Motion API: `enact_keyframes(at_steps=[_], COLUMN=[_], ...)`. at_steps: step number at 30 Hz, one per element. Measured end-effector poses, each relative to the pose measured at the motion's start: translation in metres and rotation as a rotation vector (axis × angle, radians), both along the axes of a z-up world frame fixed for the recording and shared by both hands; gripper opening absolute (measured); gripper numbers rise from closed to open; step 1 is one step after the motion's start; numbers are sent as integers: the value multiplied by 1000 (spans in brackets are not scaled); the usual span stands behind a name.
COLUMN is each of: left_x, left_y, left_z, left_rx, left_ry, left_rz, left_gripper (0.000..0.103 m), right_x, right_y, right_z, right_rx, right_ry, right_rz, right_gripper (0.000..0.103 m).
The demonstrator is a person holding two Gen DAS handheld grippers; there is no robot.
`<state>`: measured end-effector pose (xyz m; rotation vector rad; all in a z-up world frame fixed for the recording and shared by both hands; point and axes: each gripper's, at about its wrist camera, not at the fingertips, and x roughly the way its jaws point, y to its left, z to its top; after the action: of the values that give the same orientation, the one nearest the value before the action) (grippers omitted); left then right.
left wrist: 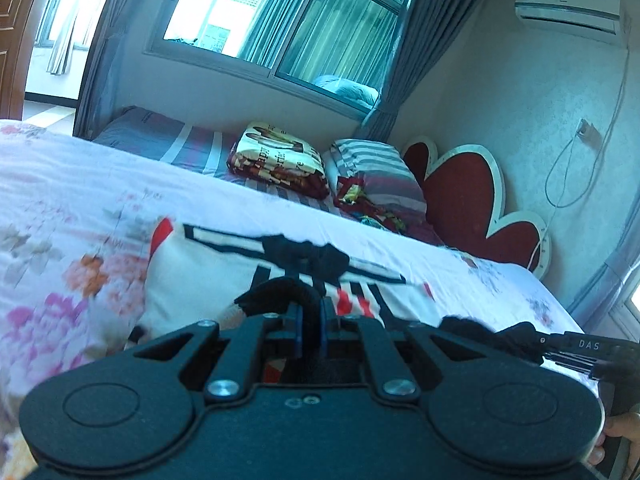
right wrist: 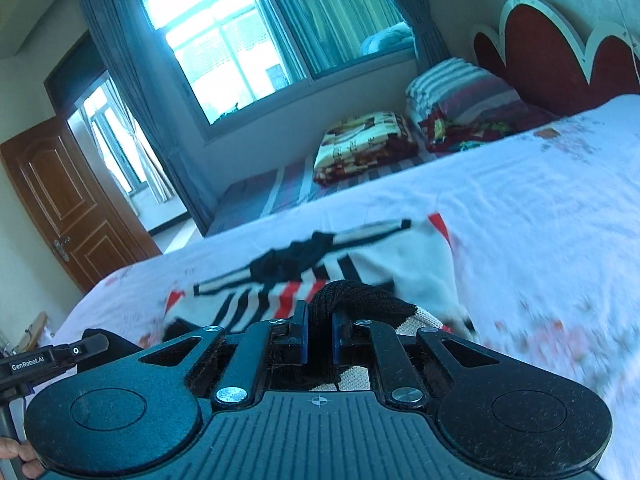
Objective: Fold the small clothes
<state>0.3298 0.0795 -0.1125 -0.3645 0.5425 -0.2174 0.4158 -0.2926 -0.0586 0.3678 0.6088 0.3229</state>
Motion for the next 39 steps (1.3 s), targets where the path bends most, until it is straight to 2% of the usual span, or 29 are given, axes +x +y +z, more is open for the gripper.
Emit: enact_keyframes(at_steps=[6,10,22,25,26,27,28,29,30,33,35,39], left_x=[62,96,166,181,184,185,185,185,182,179,178,176], left_y=[0,10,18,21,22,23,25,28,30,38,40,41], left_z=[-12,-28,-57,-69,-73,-74,-76,-75,-74,-69,-67,-63], left_rx=[-14,-27,55,83,97,114,121,124,128,133,148,151], left_ry=[4,54,169,232,243,246,245,242,230,217,214,200], left_rz=[53,109,156,164,172,183,190,198,207,190,173,136], left_gripper=[7,7,10,18,27,44,54,73,79,82,82,85], right_x=[65,100,178,192,195,197,198,198,199,201,199,204], right_y=[4,0,-11,-12,-12,-13,-15,-18,-20,-27,-30,-32], right_z=[-11,-29,-76,-89,-92,-94,-95,-95,-95,-92,-84,-77], right_rx=[6,10,41,42,34,33,41,49,59,70,32,27], right_ry=[-3,38,189,245,260,269,271,268,267,257,210,180], right_rz=[-8,-18,-52,-45,-40,-35,-31,-29,-24,-34,-72,-54], right_gripper=[10,10,10,11,11,11,11,12,14,37,87,89])
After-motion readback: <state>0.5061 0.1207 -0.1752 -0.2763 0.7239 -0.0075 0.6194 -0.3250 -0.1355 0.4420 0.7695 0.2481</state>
